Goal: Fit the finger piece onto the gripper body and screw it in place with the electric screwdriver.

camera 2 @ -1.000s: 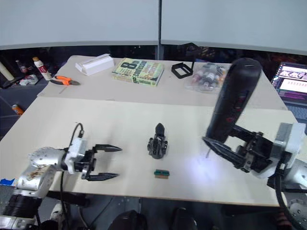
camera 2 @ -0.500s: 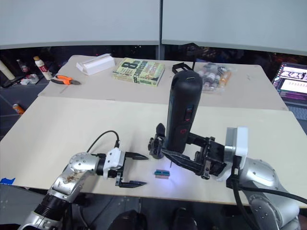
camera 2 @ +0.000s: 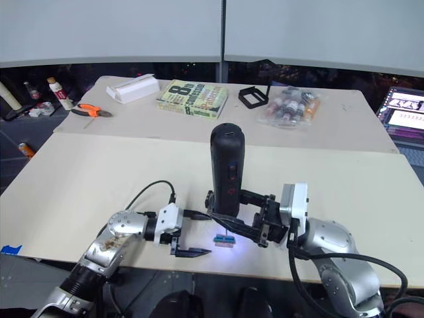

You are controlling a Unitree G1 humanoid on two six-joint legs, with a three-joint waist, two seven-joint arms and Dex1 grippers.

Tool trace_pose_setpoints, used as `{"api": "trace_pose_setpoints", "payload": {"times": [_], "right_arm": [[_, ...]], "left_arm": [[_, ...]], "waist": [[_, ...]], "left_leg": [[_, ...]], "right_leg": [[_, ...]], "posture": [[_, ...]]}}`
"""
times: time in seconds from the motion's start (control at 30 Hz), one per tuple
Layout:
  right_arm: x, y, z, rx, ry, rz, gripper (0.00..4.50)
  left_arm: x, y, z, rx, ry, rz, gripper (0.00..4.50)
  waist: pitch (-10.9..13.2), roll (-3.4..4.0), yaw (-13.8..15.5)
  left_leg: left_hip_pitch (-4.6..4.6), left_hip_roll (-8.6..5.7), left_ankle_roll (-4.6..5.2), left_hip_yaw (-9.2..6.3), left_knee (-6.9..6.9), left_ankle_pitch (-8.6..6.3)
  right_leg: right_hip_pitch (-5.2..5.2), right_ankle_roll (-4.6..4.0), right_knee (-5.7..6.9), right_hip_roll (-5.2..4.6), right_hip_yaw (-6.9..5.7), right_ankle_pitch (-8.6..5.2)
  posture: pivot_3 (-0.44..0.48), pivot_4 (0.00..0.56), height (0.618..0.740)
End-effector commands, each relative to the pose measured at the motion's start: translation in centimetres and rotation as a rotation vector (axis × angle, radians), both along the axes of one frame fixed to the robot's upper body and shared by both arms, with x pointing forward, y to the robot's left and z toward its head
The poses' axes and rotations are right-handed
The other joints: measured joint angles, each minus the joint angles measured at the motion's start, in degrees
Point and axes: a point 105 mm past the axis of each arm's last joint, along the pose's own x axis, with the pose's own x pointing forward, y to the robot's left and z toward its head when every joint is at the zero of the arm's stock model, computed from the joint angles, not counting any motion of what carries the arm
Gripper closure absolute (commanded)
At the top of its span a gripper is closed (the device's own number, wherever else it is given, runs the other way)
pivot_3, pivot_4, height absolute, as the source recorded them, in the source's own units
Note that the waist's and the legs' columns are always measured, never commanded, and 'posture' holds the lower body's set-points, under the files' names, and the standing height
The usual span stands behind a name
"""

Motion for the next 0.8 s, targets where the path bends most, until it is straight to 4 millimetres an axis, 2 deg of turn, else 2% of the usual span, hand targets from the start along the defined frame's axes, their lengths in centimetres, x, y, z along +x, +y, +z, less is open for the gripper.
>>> {"api": "trace_pose_setpoints", "payload": {"times": [0.03,0.37,0.8], "right_arm": [[-0.45,0.35,1.46,0.028,-0.087,0.022,2.58],[-0.18,1.08,1.10,0.016,-0.083,0.050,2.58],[0.30,0.88,0.69,0.004,-0.066,0.043,2.58]], "left_arm": [[0.06,-0.54,0.34,-0.014,-0.022,-0.016,0.04],[-0.17,-1.04,-0.02,-0.008,-0.011,-0.030,0.04],[-0.19,-1.45,0.02,-0.009,-0.009,-0.042,0.04]], "waist": [[0.00,0.00,0.00],[0.00,0.00,0.00],[0.00,0.00,-0.01]], "left_leg": [[0.00,0.00,0.00,0.00,0.00,0.00],[0.00,0.00,0.00,0.00,0.02,0.00],[0.00,0.00,0.00,0.00,0.02,0.00]], "right_leg": [[0.00,0.00,0.00,0.01,0.00,0.00],[0.00,0.00,0.02,-0.01,0.00,0.00],[0.00,0.00,0.03,-0.01,-0.01,0.00]], "posture": [[0.000,0.150,0.740],[0.000,0.150,0.740],[0.000,0.150,0.740]]}}
